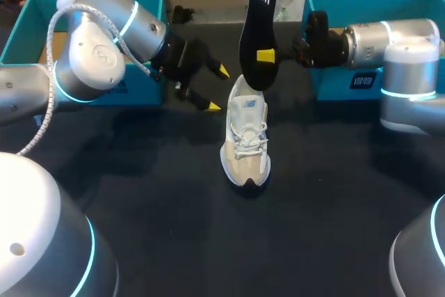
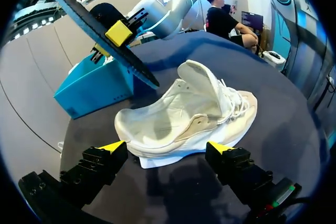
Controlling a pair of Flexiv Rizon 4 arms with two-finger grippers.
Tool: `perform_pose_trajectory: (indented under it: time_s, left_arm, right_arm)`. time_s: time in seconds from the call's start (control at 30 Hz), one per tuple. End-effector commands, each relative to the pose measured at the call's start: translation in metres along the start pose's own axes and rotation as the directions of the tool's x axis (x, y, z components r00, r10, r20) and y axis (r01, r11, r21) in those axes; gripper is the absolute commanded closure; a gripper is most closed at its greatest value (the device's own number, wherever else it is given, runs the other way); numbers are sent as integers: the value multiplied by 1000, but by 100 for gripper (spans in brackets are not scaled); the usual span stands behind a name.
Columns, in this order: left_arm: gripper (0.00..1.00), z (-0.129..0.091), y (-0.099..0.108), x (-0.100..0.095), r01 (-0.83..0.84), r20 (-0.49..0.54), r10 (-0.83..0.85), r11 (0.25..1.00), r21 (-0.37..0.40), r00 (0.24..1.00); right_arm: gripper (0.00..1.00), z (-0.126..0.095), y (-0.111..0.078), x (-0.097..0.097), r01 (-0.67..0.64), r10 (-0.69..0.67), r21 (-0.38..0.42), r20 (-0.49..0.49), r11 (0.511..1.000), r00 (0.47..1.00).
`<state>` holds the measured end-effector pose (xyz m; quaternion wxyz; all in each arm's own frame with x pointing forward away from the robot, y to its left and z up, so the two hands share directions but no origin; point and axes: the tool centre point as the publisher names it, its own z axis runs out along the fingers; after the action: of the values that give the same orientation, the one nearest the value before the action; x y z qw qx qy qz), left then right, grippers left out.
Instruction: Take the shoe out of the shoebox, open the shoe tongue, remove and reinsert the insole, then place the shoe into the shoebox
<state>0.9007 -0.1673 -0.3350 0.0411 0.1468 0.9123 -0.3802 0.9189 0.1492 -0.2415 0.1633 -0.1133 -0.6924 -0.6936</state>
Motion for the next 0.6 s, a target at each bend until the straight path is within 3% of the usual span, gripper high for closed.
perform_pose_trajectory:
  time_s: [0.03,0.6]
  left_arm:
    - [0,6,0,-3,2,-3,-2,1000,-4,1000]
    - [0,5,-1,1,44,28,-44,999,0,999]
  right_arm:
    - [100,4,-9,-8,-4,4,-16,-13,1000,1000]
    - [100,7,-10,-10,-3,3,-14,-11,1000,1000]
